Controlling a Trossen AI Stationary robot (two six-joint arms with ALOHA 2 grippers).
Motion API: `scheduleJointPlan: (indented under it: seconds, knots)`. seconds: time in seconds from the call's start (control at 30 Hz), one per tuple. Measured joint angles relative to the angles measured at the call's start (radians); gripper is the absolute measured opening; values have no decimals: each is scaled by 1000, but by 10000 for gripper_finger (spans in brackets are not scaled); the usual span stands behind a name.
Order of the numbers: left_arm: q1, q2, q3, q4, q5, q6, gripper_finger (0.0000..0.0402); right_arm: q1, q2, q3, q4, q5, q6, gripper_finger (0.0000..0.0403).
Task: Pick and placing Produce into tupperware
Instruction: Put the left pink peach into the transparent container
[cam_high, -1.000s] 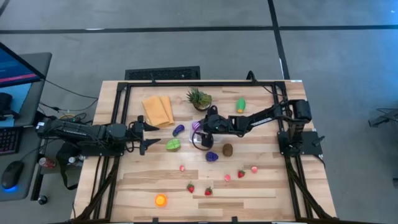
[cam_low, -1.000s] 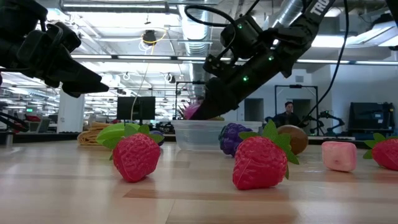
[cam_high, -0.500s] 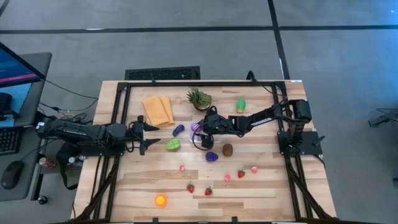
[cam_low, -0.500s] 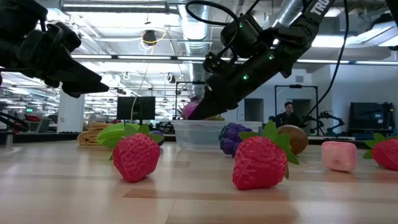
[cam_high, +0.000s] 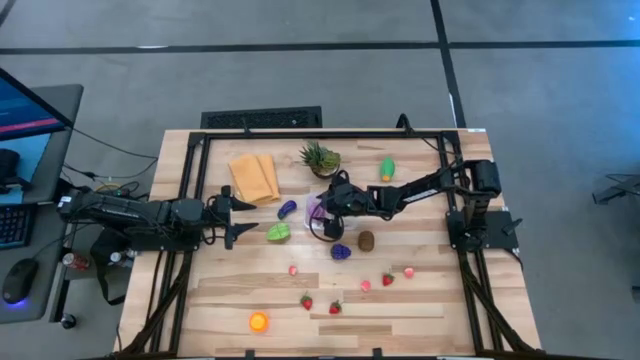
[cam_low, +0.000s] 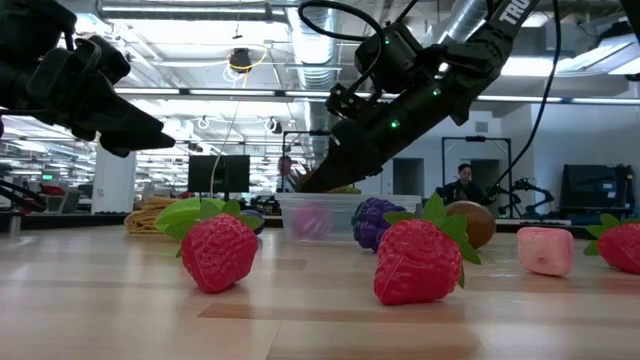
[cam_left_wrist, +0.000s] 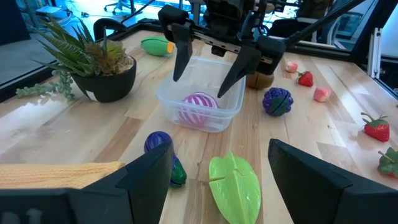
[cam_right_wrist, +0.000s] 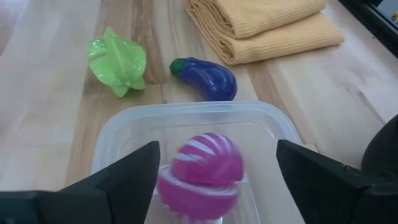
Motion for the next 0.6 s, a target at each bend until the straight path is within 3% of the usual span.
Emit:
scheduleJointPlan:
  seconds: [0.37,0.6]
  knots:
    - [0,0,0,0,0,0,255,0,-31,1,-14,0,-14,359]
    - [0,0,0,1,1,0,255,24,-147,0,-169,-32,-35,359]
